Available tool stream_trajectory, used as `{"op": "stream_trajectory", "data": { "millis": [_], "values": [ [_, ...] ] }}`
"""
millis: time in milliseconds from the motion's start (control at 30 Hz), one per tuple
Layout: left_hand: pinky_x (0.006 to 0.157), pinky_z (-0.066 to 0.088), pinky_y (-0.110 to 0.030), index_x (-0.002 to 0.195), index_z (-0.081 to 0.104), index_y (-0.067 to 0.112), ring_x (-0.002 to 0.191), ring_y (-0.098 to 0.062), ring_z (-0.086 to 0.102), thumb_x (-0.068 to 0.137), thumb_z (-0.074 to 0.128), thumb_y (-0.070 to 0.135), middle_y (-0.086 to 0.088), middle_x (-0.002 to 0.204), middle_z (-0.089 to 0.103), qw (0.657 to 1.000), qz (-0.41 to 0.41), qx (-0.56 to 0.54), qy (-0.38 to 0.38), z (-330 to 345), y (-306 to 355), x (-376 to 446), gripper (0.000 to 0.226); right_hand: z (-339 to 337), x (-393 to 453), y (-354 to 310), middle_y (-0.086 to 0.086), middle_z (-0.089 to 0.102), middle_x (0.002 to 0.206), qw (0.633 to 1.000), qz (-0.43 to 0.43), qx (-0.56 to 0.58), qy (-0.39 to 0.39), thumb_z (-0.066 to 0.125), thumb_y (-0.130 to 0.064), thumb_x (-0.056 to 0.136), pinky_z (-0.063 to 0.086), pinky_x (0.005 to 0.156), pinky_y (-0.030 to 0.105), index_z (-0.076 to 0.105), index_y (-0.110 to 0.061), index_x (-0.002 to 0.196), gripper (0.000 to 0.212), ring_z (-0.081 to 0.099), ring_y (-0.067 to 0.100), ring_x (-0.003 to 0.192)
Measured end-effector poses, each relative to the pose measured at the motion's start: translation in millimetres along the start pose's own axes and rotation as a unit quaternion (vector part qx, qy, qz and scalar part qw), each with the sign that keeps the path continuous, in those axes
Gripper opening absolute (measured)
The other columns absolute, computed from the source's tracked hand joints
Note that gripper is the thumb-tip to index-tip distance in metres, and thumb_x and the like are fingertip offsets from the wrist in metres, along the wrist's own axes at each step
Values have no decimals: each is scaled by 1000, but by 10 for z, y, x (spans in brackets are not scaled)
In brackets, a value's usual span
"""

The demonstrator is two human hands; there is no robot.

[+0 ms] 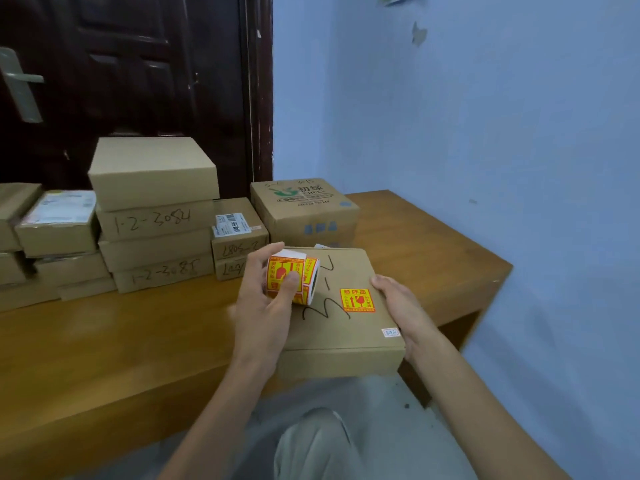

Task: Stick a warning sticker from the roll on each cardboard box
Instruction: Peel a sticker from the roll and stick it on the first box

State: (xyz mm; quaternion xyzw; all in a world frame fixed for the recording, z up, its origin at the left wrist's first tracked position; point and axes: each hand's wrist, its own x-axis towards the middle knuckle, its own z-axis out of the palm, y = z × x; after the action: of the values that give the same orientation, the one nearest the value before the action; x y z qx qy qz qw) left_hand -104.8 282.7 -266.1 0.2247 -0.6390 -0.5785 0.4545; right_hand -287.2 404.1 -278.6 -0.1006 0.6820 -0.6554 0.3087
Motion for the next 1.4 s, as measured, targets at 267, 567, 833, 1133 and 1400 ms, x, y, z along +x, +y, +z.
{"op": "stream_trajectory", "data": {
  "millis": [267, 567, 833, 1133, 1400],
  "values": [
    [68, 60, -23, 127, 58, 41, 98, -11, 74, 100, 66, 23, 7, 115, 69, 998, 6, 31, 49, -410, -148, 158, 33, -137, 223, -79, 10, 81, 104, 999, -20, -12, -34, 59, -30, 107, 59, 66, 34, 70, -21, 128, 25, 77, 26, 86],
    [73, 58, -47, 133, 53, 34, 87, -29, 64, 94, 74, 34, 0, 98, 60, 901, 42, 422, 90, -1570, -473, 279, 45, 519, 285, 72, 15, 78, 112, 992, -12, -35, -118, 59, -32, 107, 59, 73, 36, 69, -21, 130, 28, 74, 29, 90],
    [76, 52, -37, 124, 61, 23, 100, -21, 56, 83, 74, 58, 3, 103, 65, 789, 78, 605, 73, -1805, -562, 295, 55, 1003, 246, 145, 11, 80, 101, 989, 5, -37, -146, 60, -30, 106, 59, 64, 33, 67, -21, 133, 29, 76, 24, 81],
    [82, 61, -34, 111, 71, 34, 95, -3, 67, 103, 59, 35, 20, 103, 71, 978, -25, 186, 95, -1094, -175, -248, 15, 749, 319, 75, 12, 79, 106, 992, 3, -47, -113, 60, -30, 106, 58, 59, 30, 68, -22, 131, 28, 76, 21, 80],
    [69, 45, 3, 130, 48, 39, 105, 14, 58, 95, 73, 33, 32, 117, 55, 986, -97, 94, -97, 64, -342, -70, 43, -106, 543, 19, 16, 75, 94, 998, 30, 29, 43, 63, -28, 103, 57, 51, 30, 62, -5, 130, 35, 73, 27, 71]
  ]
}}
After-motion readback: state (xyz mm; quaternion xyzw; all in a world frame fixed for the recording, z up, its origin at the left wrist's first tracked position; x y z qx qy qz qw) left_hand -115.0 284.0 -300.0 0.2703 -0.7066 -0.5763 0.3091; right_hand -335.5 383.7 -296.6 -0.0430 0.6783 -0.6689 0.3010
